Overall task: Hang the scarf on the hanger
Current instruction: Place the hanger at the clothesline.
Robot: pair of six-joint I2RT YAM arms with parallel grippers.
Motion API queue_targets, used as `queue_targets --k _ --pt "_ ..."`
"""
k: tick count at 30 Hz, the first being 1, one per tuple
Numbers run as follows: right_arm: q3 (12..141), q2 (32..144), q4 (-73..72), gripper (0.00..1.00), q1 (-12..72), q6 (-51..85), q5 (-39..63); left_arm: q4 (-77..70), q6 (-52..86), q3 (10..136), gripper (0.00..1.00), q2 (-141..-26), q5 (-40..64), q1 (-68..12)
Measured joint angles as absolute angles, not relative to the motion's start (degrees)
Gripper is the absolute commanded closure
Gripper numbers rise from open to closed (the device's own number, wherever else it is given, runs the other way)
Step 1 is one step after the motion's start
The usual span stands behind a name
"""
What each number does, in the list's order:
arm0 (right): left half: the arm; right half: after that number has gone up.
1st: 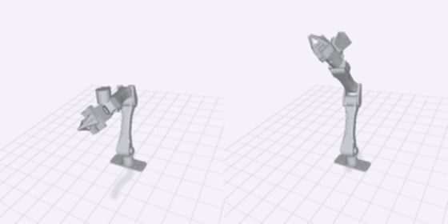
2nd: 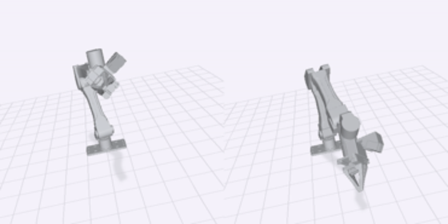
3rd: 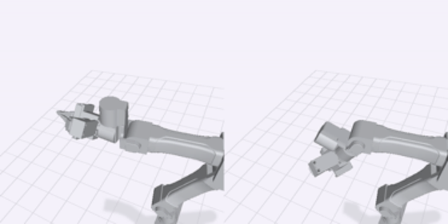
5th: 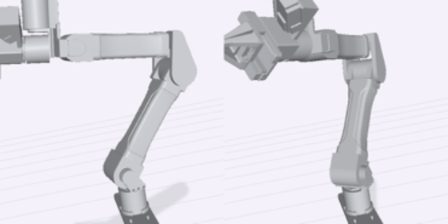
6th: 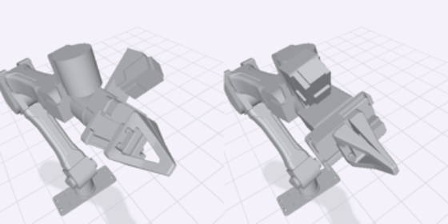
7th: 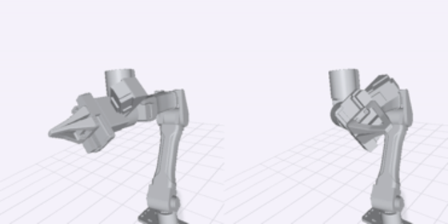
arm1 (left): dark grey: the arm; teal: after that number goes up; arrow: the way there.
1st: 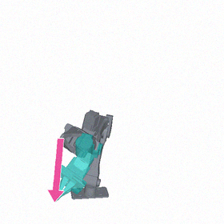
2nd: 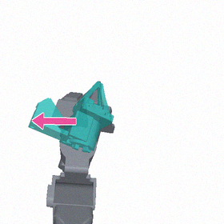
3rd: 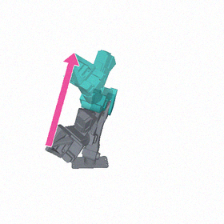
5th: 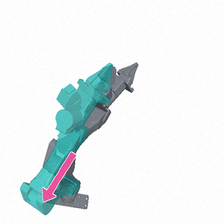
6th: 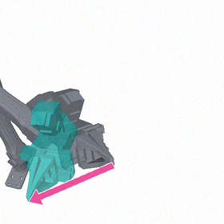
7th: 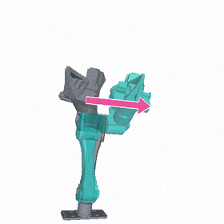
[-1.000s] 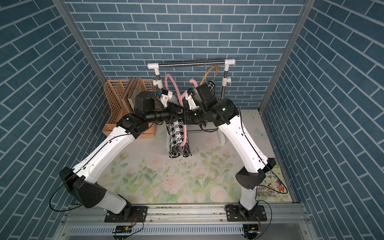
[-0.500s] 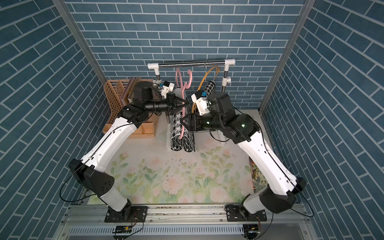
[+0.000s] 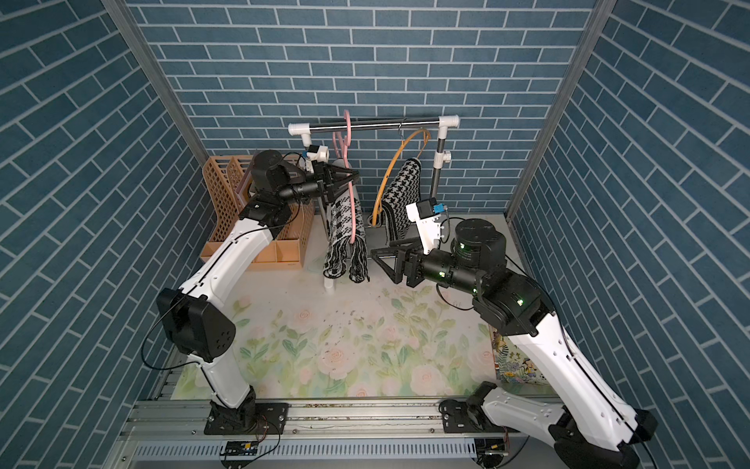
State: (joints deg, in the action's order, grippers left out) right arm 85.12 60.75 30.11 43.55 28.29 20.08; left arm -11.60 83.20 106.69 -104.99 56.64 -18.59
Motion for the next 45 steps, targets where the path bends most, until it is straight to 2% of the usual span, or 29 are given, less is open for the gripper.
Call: queue_targets --k 13,20,27,37,45 --pt "84.0 58.5 28.3 0.29 43.5 28.8 19.3 -30.6 99.3 103.3 1.00 -109.8 56.0 -17.6" --pt "83.7 58.5 28.2 0.29 43.5 28.8 19.2 -39.9 101.1 96.3 1.00 -109.8 55.0 -16.3" --pt "83.6 58.5 28.2 0.29 43.5 28.8 19.1 -42.8 101.2 94.8 1.00 -110.0 55.4 -15.7" --pt "83.5 58.5 28.2 0.29 43.5 28.8 19.1 -34.6 103.4 112.8 1.00 -120.5 55.7 -14.3" --pt "83.5 58.8 28.2 0.29 43.5 28.8 19.1 -32.0 106.0 115.5 1.00 -121.5 56.8 -13.8"
